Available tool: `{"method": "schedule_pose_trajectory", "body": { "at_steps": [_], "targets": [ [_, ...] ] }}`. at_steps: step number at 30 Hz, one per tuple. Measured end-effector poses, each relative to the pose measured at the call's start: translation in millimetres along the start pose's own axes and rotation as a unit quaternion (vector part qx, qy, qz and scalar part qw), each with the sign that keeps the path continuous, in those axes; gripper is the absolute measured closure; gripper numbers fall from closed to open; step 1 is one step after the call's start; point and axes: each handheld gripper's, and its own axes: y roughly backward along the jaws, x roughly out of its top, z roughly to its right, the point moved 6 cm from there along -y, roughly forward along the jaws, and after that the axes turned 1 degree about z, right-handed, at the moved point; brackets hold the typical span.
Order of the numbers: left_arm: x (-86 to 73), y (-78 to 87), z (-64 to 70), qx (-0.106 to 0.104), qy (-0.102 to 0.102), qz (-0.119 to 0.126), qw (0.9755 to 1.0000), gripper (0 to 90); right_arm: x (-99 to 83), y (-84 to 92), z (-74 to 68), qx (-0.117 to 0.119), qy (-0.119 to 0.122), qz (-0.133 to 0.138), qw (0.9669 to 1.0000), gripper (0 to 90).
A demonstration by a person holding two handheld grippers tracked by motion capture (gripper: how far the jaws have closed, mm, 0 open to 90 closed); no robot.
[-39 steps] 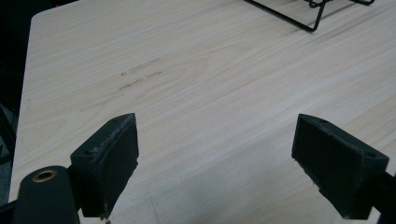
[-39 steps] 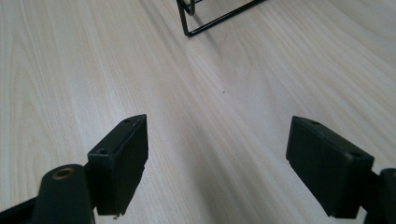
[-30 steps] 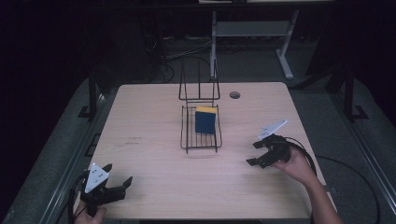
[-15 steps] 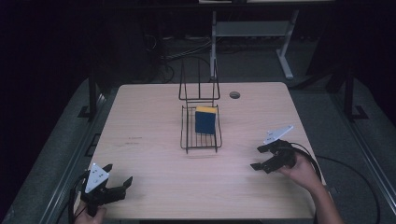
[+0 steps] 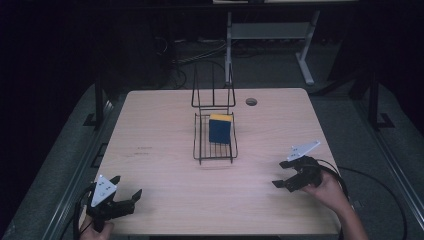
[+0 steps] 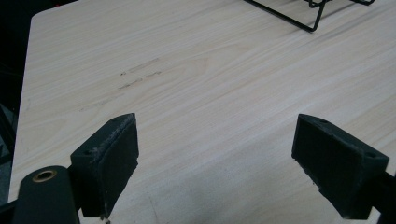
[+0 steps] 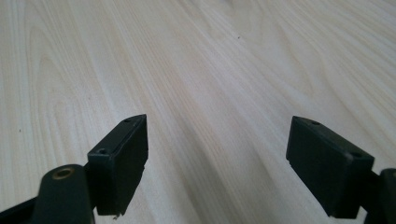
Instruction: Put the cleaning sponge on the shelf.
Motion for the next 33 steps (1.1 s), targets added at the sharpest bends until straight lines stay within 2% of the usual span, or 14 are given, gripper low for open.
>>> {"method": "schedule_pose_trajectory", "body": {
  "at_steps": [33],
  "targets": [
    [-0.2, -0.2, 0.1, 0.000, -0.002, -0.001, 1.0000, 14.1, -35.3, 13.4, -17.1, -0.021, -0.016, 0.021, 0.9994, 20.4]
  ]
}}
